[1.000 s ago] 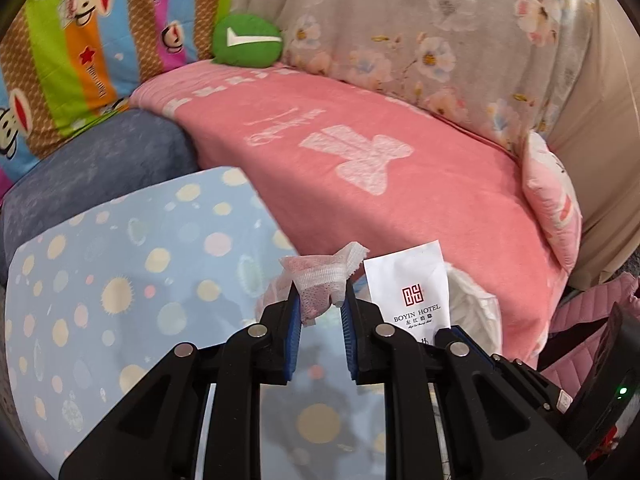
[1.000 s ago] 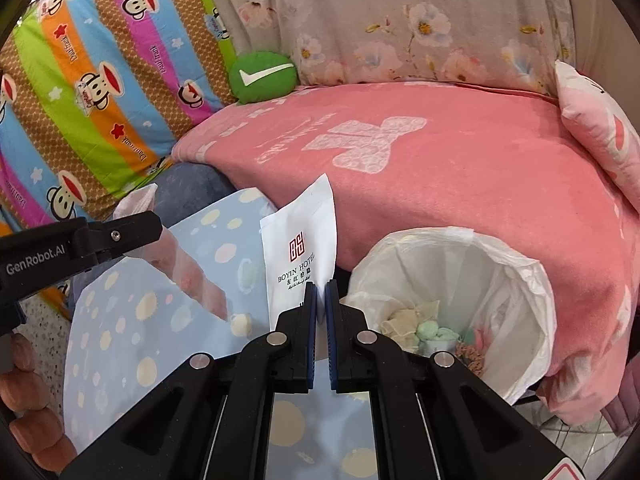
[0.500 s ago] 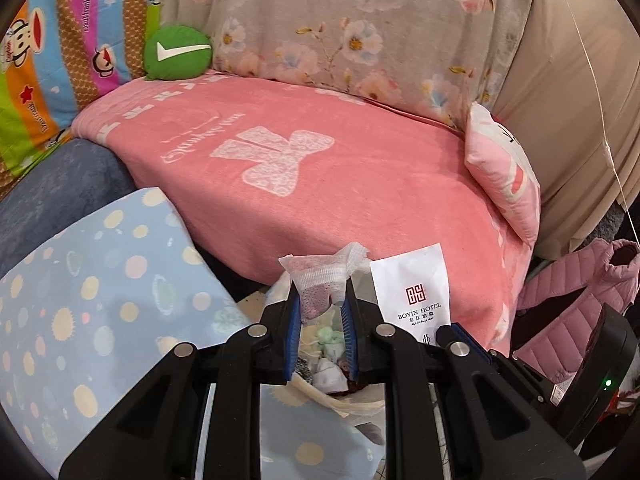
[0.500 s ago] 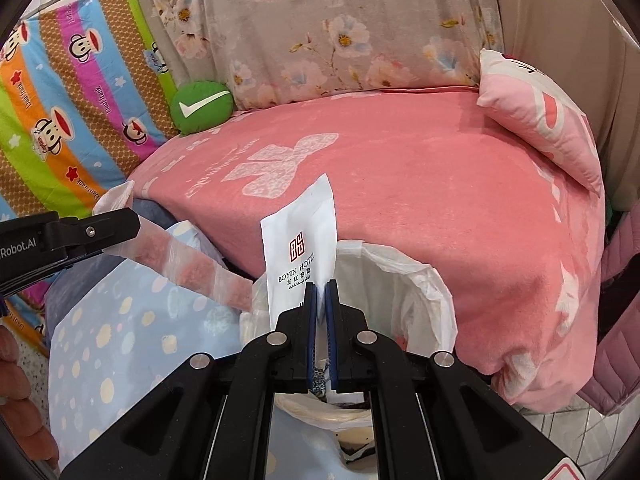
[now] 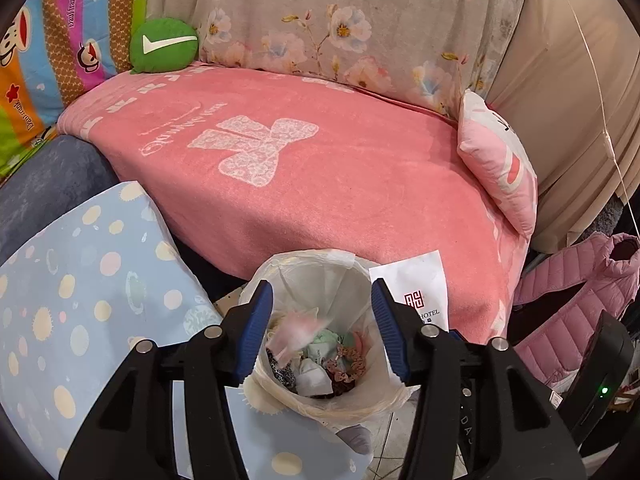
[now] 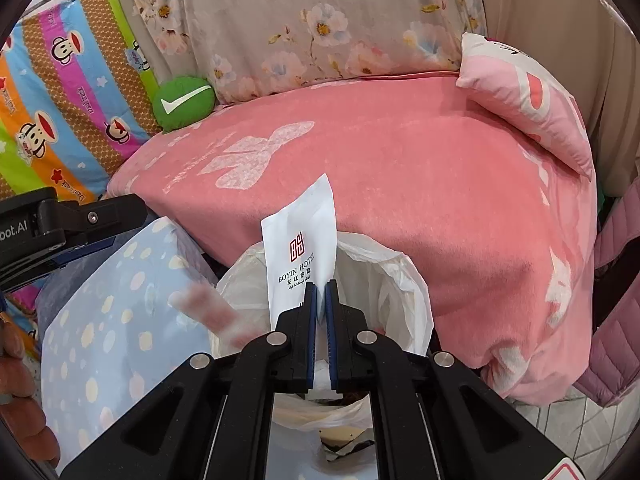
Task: Collect trash
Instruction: 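Carry the sachets and white packet to the wastebasket and open both tools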
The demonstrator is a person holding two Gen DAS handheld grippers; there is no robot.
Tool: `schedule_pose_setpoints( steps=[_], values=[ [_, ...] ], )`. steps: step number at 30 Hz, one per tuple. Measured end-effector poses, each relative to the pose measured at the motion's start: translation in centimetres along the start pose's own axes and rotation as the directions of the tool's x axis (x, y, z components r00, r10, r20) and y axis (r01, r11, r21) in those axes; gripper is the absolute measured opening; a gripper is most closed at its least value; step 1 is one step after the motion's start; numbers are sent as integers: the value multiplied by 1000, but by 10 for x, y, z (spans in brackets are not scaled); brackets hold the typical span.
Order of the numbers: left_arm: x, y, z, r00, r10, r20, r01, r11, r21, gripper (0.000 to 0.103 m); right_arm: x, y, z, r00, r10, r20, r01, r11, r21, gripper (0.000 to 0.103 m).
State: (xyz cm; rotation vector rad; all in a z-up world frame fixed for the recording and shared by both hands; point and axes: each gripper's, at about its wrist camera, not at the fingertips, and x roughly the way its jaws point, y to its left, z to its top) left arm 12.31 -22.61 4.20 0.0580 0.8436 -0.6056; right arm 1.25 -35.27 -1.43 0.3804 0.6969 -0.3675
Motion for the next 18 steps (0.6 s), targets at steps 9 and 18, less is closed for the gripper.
schedule_pose_setpoints(
  steps=[9, 18],
  values=[
    [9, 20, -7, 999, 46, -14, -47, 998, -31, 56, 15, 6, -2, 999, 7, -31, -8, 1000, -17, 6],
    [12, 41, -21, 995, 95, -27, -96, 994, -52, 61, 23, 20, -4, 999, 18, -46, -20, 999, -44, 11]
  ],
)
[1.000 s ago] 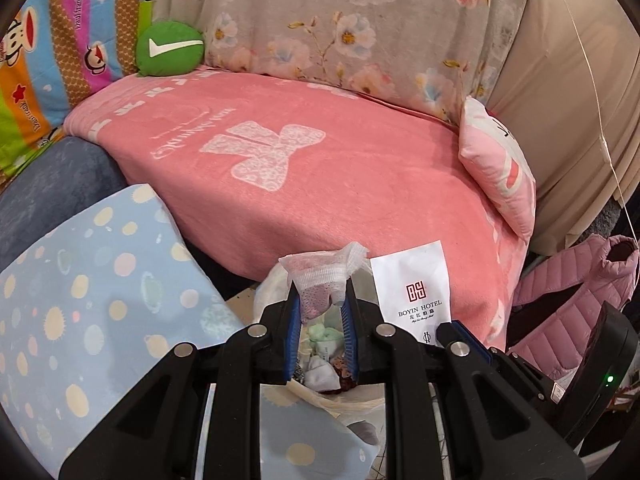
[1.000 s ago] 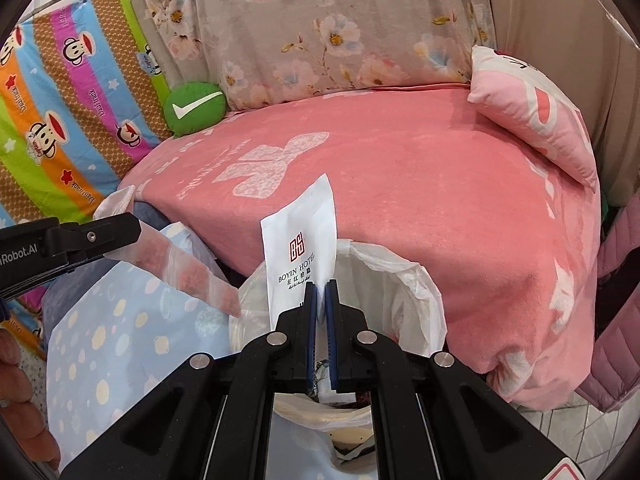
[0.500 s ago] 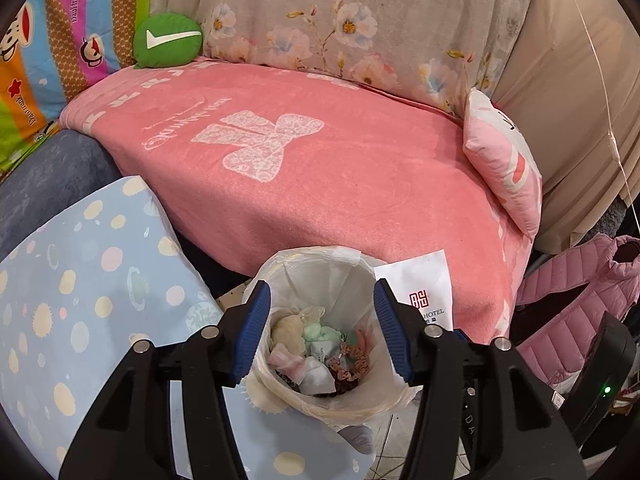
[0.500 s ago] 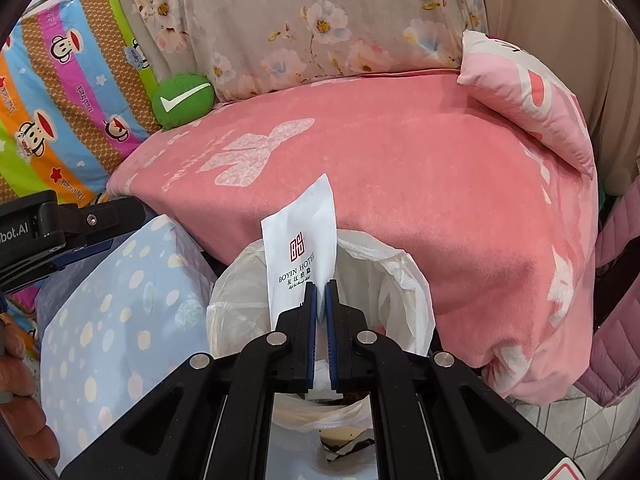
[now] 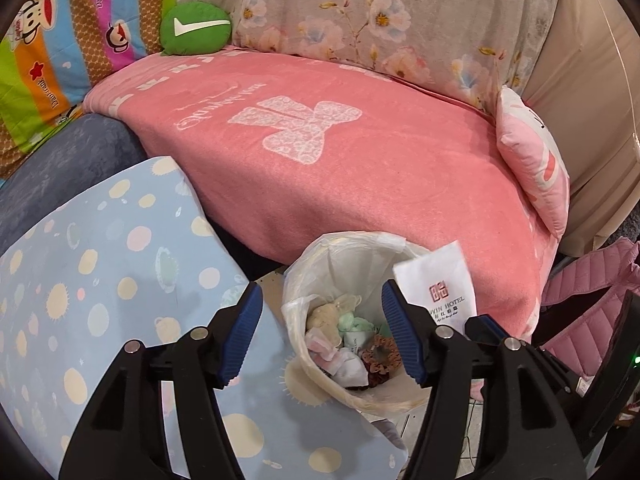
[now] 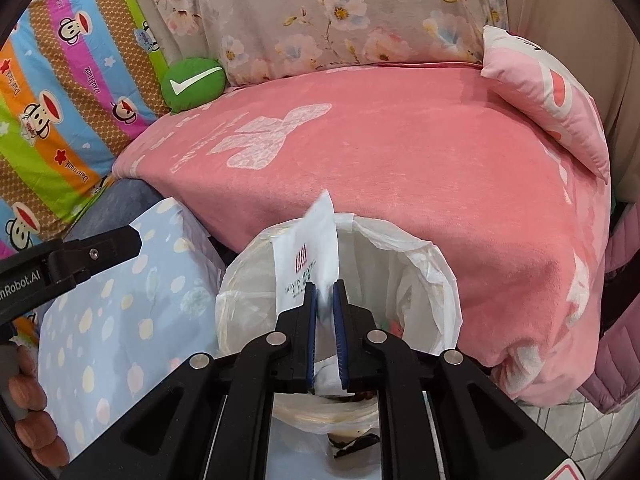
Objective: Collect trash
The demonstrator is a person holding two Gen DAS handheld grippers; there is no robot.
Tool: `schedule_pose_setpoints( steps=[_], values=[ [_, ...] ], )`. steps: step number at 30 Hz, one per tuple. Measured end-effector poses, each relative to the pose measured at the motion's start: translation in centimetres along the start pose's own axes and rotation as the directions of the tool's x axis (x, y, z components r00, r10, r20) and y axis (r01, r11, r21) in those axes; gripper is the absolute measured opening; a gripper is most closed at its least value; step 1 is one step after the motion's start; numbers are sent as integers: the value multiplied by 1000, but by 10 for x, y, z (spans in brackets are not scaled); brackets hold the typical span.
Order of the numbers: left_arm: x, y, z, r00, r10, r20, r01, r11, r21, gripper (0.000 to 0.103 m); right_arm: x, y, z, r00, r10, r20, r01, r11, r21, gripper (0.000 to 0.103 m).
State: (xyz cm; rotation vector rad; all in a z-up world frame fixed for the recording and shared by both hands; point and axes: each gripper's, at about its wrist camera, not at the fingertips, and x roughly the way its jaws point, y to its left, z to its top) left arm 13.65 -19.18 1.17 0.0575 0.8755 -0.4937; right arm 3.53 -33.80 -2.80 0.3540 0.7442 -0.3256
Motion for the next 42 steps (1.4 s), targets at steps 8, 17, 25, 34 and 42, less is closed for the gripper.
schedule_pose_setpoints(
  steps=[8, 17, 25, 34, 42],
  values=[
    [0, 19, -10, 999, 51, 2, -51, 999, -15, 68, -3, 15, -1, 1000, -5, 1, 5, 999, -42, 32],
    [-7, 35, -29, 994, 108, 4, -108, 994, -20, 75, -23, 30, -10, 999, -45, 18, 47, 990, -132, 60],
    [-11, 43, -56, 982, 188, -3, -188, 982, -12, 88, -35, 36, -24, 995, -95, -5, 93, 981, -173, 70],
    [-12, 55, -79, 974, 222, -35, -223, 974, -38, 92, -41, 34, -44, 991, -128, -37, 119, 976, -184, 85],
    [-15, 51, -94, 967, 254, -34, -255, 967, -5, 93, -42, 35, -58, 988, -147, -47, 135, 970, -203, 96]
  ],
)
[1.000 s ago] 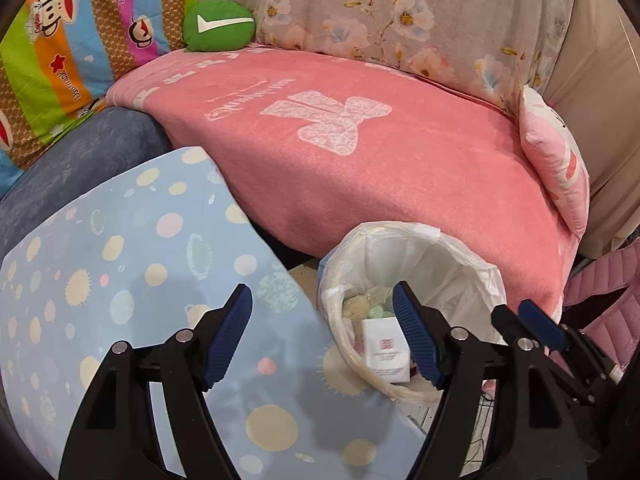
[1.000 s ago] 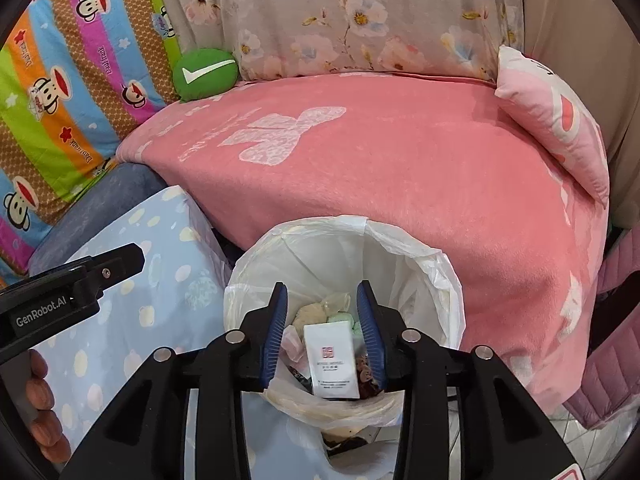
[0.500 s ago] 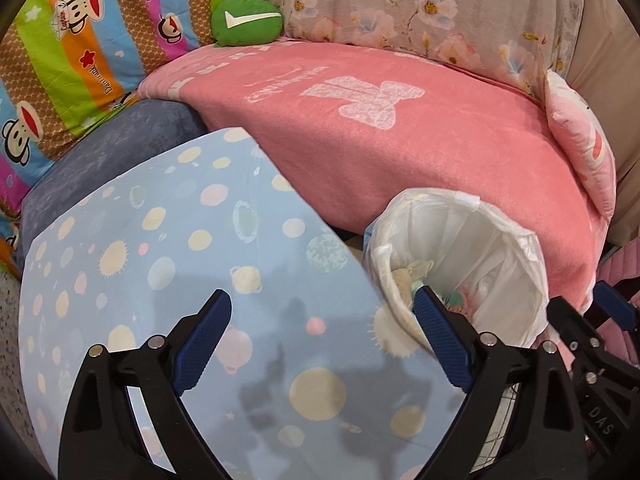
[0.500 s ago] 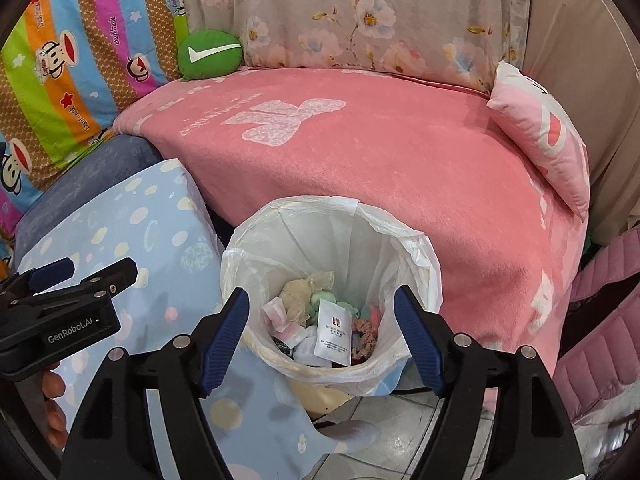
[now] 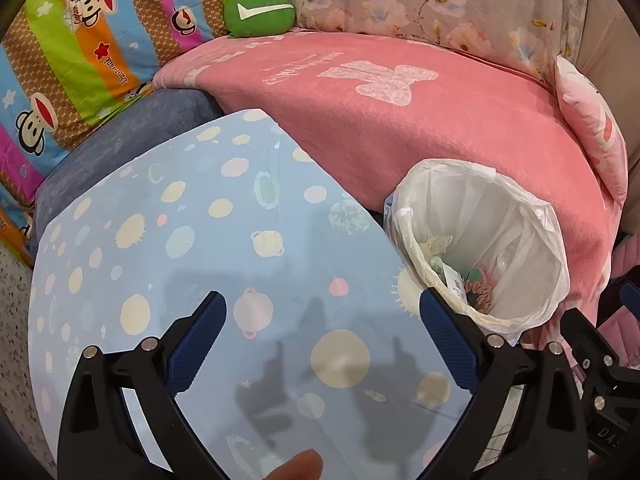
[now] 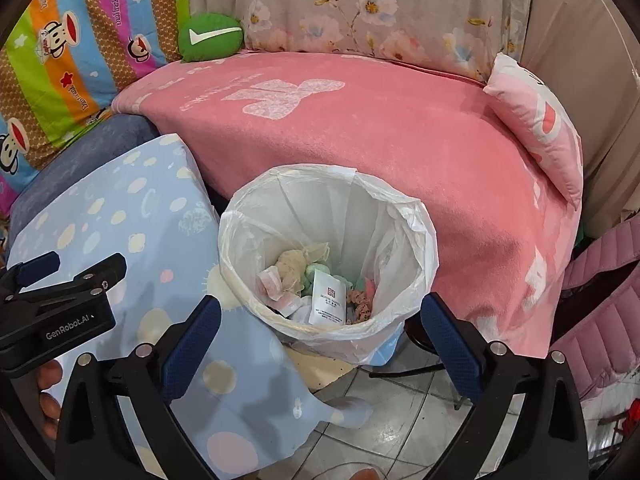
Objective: Collect trash
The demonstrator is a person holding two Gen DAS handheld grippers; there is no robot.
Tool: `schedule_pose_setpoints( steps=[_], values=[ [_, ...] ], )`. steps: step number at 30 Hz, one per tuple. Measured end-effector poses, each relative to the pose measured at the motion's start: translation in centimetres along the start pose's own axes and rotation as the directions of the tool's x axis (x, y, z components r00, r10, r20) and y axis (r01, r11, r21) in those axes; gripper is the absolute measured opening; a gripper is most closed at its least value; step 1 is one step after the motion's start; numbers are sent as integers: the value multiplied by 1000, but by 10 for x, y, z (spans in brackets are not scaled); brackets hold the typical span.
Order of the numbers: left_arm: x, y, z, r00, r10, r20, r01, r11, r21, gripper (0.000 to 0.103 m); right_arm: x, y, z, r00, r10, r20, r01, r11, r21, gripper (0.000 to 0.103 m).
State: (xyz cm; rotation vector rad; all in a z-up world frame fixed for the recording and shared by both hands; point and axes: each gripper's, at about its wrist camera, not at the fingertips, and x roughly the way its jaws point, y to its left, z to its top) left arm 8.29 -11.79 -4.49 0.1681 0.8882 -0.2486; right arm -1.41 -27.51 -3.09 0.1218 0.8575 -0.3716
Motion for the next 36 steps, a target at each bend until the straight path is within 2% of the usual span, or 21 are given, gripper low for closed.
schedule_pose_setpoints(
  steps=[19, 25, 36],
  values=[
    [-4, -16, -6, 1000, 2, 5, -2, 1000, 10, 93, 5, -8, -16, 998, -69, -13, 68, 997, -31, 96],
    [-2, -17, -8, 1000, 9, -5, -9, 1000, -8, 93, 5, -13, -18, 997, -75, -19, 74, 997, -24, 96],
    [-11, -26, -11, 1000, 5, -6, -5, 1000, 16, 93, -1, -18, -22, 996, -86, -28, 85, 996, -32, 96]
  ],
)
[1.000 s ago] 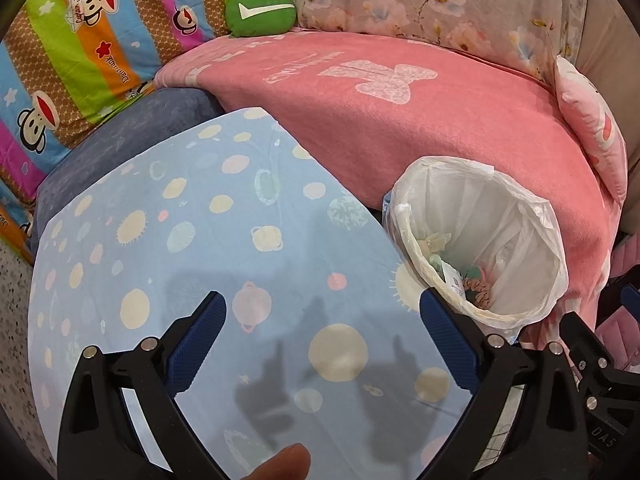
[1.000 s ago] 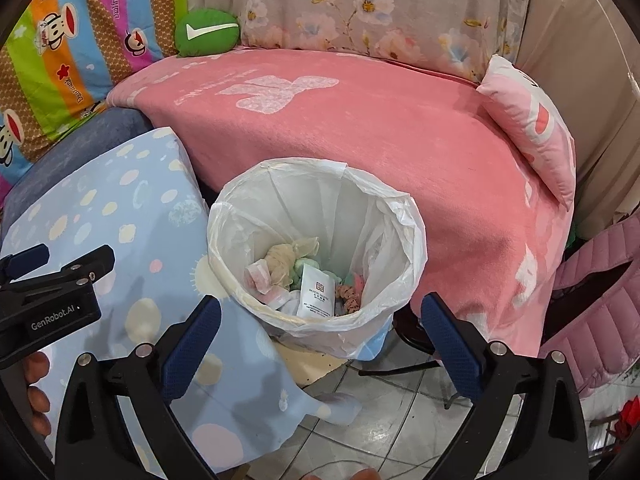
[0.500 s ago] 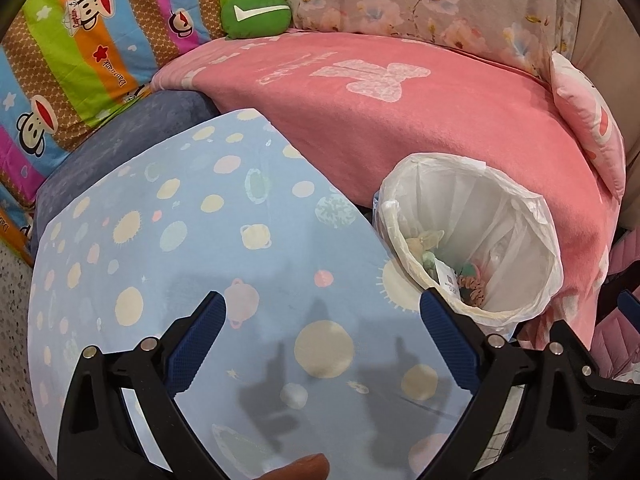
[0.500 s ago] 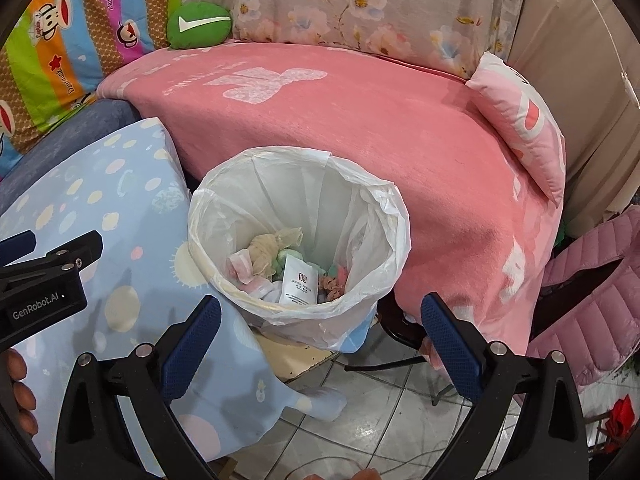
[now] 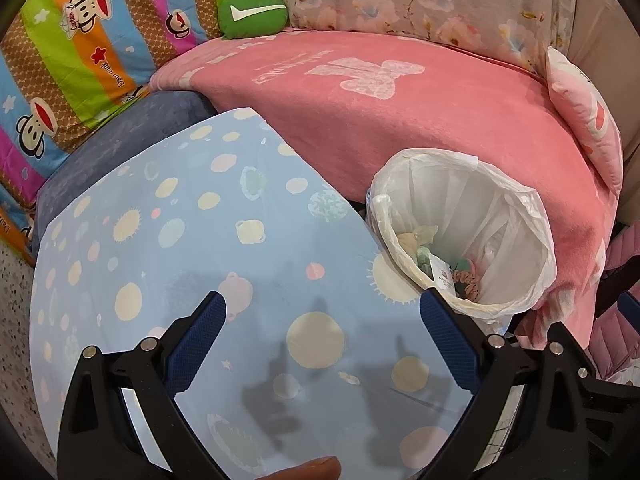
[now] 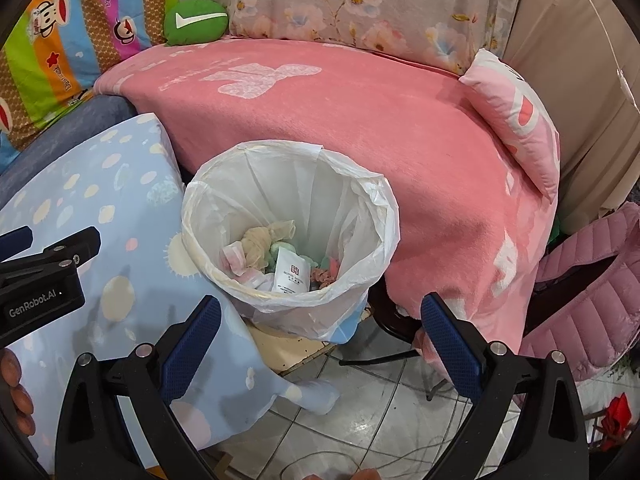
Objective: Collect trash
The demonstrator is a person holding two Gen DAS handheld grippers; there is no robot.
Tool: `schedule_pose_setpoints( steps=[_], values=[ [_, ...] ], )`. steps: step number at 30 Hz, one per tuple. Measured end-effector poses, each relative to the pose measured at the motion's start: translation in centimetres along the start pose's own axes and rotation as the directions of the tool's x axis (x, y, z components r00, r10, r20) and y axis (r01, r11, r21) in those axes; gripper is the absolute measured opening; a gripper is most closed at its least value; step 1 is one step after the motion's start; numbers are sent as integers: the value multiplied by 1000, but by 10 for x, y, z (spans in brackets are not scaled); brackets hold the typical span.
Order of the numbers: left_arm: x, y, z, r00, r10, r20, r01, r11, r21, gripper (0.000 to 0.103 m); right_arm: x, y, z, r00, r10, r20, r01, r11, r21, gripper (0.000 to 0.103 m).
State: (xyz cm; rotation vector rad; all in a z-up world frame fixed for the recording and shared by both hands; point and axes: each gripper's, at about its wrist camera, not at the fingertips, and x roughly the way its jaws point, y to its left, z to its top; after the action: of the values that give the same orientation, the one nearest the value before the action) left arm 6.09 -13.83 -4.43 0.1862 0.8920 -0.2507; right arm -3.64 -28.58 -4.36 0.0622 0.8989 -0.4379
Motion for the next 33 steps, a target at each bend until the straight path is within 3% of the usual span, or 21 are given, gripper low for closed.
schedule_pose_setpoints(
  steps=[33],
  values=[
    [-1, -6, -5, 1000, 9, -7, -9, 1000, 0, 93, 1, -4, -3, 1000, -8, -4, 8, 1000, 2, 96]
  ],
)
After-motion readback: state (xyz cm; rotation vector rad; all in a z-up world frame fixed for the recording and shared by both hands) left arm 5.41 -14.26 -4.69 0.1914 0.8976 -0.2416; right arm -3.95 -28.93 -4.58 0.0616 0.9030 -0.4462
